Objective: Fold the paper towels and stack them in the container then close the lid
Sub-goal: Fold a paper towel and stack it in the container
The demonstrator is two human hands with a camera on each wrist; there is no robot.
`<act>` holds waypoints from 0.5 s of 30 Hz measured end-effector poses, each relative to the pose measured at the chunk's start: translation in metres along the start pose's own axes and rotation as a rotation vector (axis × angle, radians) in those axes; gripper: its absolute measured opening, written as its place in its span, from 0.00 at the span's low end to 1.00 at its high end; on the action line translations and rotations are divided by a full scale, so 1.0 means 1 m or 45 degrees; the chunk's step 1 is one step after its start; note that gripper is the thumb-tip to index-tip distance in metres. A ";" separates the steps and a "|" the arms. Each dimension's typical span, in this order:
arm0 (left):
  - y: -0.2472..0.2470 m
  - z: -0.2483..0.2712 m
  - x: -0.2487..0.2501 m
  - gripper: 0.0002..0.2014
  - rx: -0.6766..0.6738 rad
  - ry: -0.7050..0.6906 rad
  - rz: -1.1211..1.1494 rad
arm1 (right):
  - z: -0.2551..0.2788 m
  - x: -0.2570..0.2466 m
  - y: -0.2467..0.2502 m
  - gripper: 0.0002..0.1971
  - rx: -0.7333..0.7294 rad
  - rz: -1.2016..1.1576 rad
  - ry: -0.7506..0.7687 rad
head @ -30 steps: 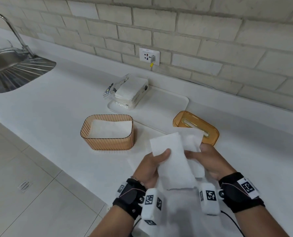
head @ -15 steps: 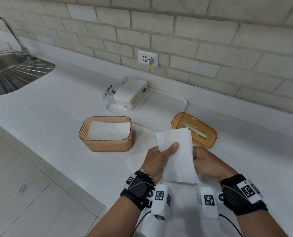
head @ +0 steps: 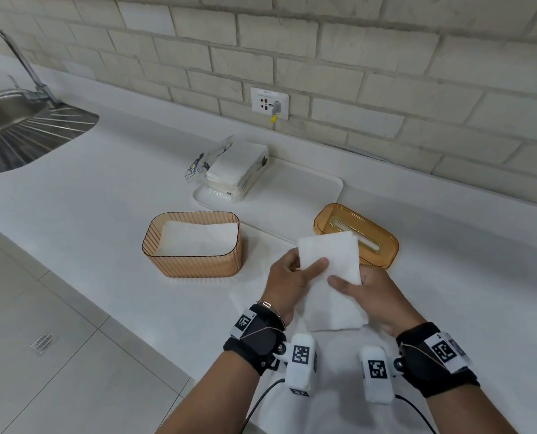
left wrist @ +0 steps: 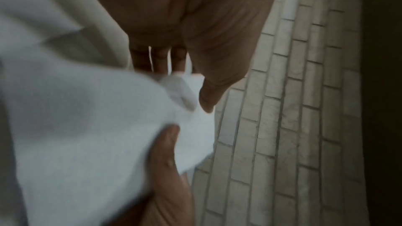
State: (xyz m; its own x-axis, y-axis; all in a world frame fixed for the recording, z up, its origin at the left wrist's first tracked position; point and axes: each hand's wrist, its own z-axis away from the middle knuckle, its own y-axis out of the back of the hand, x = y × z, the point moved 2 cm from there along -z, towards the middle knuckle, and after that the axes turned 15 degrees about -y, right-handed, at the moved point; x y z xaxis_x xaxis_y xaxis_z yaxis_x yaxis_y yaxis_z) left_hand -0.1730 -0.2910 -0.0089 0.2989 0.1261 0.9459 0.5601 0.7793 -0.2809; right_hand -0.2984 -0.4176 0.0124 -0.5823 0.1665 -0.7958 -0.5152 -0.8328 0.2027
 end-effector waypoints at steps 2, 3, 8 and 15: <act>0.019 -0.010 0.003 0.18 0.125 -0.163 -0.399 | -0.006 0.005 0.009 0.11 0.069 -0.138 -0.024; 0.031 -0.012 0.005 0.18 0.174 -0.240 -0.726 | -0.007 0.006 0.015 0.11 0.103 -0.205 -0.021; 0.060 -0.010 0.000 0.33 0.064 -0.171 -1.741 | -0.009 0.006 0.036 0.10 0.178 -0.305 -0.036; 0.040 -0.017 -0.003 0.53 0.006 0.020 -1.848 | -0.008 0.006 0.025 0.09 0.106 -0.188 -0.017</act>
State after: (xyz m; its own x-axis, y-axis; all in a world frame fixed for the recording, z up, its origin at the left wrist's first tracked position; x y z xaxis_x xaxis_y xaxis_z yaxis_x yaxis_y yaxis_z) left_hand -0.1384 -0.2711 -0.0258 -0.5098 -0.7672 0.3893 0.3683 0.2143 0.9047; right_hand -0.3098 -0.4415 0.0086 -0.5045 0.2911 -0.8129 -0.6456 -0.7523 0.1313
